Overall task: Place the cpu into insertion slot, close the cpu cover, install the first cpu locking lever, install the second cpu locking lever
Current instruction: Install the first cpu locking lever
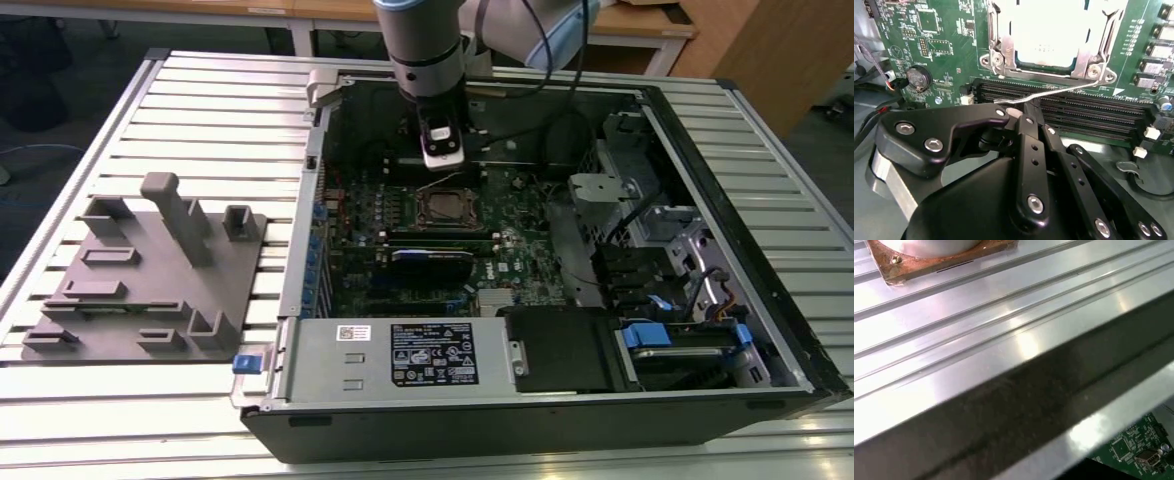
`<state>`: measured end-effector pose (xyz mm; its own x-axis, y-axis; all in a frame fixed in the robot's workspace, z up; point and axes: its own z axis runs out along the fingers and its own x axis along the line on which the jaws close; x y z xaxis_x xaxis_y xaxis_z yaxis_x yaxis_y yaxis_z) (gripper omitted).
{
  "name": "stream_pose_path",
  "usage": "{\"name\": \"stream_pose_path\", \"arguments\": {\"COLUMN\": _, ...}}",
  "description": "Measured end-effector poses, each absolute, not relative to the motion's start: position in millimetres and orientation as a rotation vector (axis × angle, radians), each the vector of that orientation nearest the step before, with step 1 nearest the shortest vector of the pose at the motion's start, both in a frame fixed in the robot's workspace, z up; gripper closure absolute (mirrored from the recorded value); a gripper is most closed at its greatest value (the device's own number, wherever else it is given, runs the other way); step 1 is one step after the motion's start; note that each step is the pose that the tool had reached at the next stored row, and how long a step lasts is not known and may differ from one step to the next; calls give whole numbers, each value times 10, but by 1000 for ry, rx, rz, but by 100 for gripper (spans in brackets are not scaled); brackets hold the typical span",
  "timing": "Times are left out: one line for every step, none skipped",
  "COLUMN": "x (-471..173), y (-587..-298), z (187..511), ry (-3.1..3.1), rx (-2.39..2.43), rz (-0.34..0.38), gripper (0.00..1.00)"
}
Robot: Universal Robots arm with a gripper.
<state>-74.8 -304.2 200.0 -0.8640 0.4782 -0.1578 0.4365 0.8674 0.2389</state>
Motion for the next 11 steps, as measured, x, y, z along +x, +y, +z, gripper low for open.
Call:
{"name": "stream_pose_path", "arguments": {"x": -748, "y": -3041, "z": 2003, "ry": 2829, "rx": 702, "rz": 288, "gripper": 89}}
{"name": "stream_pose_path", "arguments": {"x": -748, "y": -3040, "z": 2019, "ry": 2828, "rx": 701, "rz": 288, "gripper": 89}}
{"name": "stream_pose_path", "arguments": {"x": -748, "y": -3040, "z": 2044, "ry": 2828, "rx": 702, "rz": 289, "gripper": 89}}
{"name": "stream_pose_path", "arguments": {"x": -748, "y": -3040, "z": 2110, "ry": 2828, "rx": 702, "rz": 289, "gripper": 89}}
{"name": "stream_pose_path", "arguments": {"x": -748, "y": -3040, "z": 2142, "ry": 2828, "rx": 702, "rz": 288, "gripper": 89}}
{"name": "stream_pose_path", "arguments": {"x": -748, "y": -3040, "z": 2160, "ry": 2828, "rx": 702, "rz": 288, "gripper": 89}}
{"name": "stream_pose_path", "arguments": {"x": -748, "y": -3040, "z": 2172, "ry": 2828, "rx": 702, "rz": 289, "gripper": 89}}
{"name": "stream_pose_path", "arguments": {"x": -748, "y": -3040, "z": 2181, "ry": 2828, "rx": 702, "rz": 289, "gripper": 89}}
{"name": "stream_pose_path", "arguments": {"x": -748, "y": -3040, "z": 2188, "ry": 2828, "rx": 702, "rz": 289, "gripper": 89}}
{"name": "stream_pose_path", "arguments": {"x": -748, "y": -3040, "z": 2192, "ry": 2828, "rx": 702, "rz": 289, "gripper": 89}}
{"name": "stream_pose_path", "arguments": {"x": -748, "y": -3040, "z": 2191, "ry": 2828, "rx": 702, "rz": 289, "gripper": 89}}
